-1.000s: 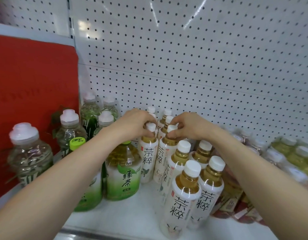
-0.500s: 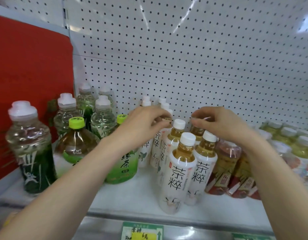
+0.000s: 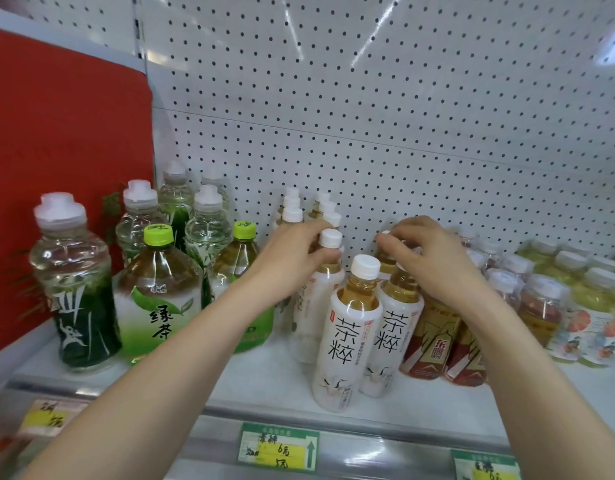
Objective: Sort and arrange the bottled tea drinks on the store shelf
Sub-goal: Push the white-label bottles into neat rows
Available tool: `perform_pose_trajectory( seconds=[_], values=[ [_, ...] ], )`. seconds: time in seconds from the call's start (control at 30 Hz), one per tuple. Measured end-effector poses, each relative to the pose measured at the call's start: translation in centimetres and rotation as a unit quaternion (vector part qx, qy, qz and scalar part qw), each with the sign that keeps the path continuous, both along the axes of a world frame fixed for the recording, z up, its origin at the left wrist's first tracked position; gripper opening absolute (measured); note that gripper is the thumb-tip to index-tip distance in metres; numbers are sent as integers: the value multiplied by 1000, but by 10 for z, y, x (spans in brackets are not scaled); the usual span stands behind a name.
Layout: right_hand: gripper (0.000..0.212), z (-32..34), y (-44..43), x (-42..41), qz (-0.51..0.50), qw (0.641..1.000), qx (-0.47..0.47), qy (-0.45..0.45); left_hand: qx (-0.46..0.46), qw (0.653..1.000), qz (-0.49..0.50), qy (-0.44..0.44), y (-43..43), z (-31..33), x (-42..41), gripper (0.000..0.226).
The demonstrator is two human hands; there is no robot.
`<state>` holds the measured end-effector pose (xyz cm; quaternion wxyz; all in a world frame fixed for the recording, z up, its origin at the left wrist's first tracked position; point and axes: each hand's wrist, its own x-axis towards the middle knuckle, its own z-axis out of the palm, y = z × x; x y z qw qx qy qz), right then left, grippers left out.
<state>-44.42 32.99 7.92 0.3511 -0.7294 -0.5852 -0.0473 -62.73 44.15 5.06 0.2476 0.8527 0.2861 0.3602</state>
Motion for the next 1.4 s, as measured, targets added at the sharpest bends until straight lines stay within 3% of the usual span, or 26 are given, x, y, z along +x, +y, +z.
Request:
perform_pose_trajectory(
  seconds=[0.27,0.43,0.6,0.77,0.87,0.97,1.07,1.17,1.4],
  values=[
    [18,-12,9,-6,-14,999,-7,-34,48,997,61,3,8,-1,-24,42],
    [13,-15,8,-5,-12,1000,12,-24,196,965,171,-10,13,-5,-48,55],
    [12,-21,7,-8,-14,999,42,-21,66,977,199,36,14,-20,-63,61],
    [44,-27,0,-13,-41,993,90,67,73,975,206,31,14,-18,-68,46],
    [68,-12,-2,-9,-56,995,29,77,80,977,195,41,10,-15,-72,44],
    [58,18,7,-4,-77,988,-92,95,87,978,184,43,3,-14,-74,43],
    [47,41,22,-5,-96,975,-194,42,93,979,175,45,-4,-14,-78,45],
    [34,50,35,-9,-83,975,-205,6,96,980,165,48,-12,-14,-82,46],
    [26,39,51,-22,56,982,-167,64,106,982,155,31,-22,-14,-92,37]
  ],
)
